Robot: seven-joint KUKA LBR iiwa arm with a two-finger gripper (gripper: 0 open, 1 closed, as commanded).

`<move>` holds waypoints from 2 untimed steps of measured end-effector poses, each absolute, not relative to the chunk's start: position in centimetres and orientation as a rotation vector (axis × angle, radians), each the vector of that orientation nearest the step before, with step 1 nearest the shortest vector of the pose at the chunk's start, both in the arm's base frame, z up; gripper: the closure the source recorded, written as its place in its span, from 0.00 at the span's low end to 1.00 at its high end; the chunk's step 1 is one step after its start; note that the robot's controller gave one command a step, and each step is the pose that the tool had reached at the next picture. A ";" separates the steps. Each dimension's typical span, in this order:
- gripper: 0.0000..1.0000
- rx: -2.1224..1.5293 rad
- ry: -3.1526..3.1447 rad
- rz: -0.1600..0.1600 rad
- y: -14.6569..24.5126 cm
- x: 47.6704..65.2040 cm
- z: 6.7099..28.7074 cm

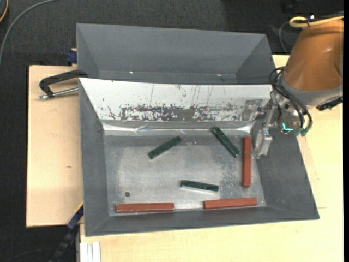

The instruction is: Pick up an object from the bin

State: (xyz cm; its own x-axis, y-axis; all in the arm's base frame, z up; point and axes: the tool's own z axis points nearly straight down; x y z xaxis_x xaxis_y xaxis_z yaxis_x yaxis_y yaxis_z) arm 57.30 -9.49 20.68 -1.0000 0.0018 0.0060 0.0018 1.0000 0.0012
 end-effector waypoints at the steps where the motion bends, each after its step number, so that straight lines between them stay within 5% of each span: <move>1: 0.00 -0.167 -3.131 -0.006 -4.3 52.3 15.3; 2: 0.00 -0.067 -3.133 -0.006 2.5 51.6 6.6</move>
Offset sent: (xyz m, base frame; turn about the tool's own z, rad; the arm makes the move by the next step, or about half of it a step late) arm -0.0483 0.0486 -0.0515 0.1077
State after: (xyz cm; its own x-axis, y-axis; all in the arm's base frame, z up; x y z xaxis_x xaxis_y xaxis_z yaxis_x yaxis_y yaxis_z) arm 51.63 2.46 6.63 -0.9990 0.0428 0.0081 0.0429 0.9991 0.0037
